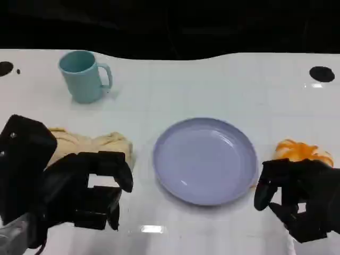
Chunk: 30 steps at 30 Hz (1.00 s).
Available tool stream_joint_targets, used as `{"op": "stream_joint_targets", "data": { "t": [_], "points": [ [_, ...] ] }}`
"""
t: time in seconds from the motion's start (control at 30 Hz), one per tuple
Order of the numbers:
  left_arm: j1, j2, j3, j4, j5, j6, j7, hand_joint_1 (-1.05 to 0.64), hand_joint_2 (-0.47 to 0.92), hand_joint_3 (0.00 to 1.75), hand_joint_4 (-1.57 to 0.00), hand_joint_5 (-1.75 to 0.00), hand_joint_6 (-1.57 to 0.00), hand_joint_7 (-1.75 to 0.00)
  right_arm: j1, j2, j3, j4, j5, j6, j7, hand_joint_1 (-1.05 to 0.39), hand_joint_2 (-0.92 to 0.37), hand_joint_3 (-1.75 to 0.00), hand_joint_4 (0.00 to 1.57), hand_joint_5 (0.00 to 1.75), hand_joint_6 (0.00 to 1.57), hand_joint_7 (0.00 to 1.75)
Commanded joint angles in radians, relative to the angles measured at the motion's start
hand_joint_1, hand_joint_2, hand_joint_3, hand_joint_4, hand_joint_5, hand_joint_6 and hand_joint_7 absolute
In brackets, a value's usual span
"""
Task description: Grasp the towel on the left side of the plate with the left hand and place it into the plate.
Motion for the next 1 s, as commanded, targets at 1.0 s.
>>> {"op": "stream_joint_targets", "data": {
  "t": [1.0],
  "points": [
    [-0.007,0.004,0.024,-0.011,0.005,0.021,0.051,-0.03,0.47,1.38,-0.82,-1.75,-0.79,-1.56,-0.007,-0.006,0.005,-0.002,0.001,0.002,0.0,0.01,-0.58,-1.06,0.71,1.75,0.7,1.43]
  ]
}}
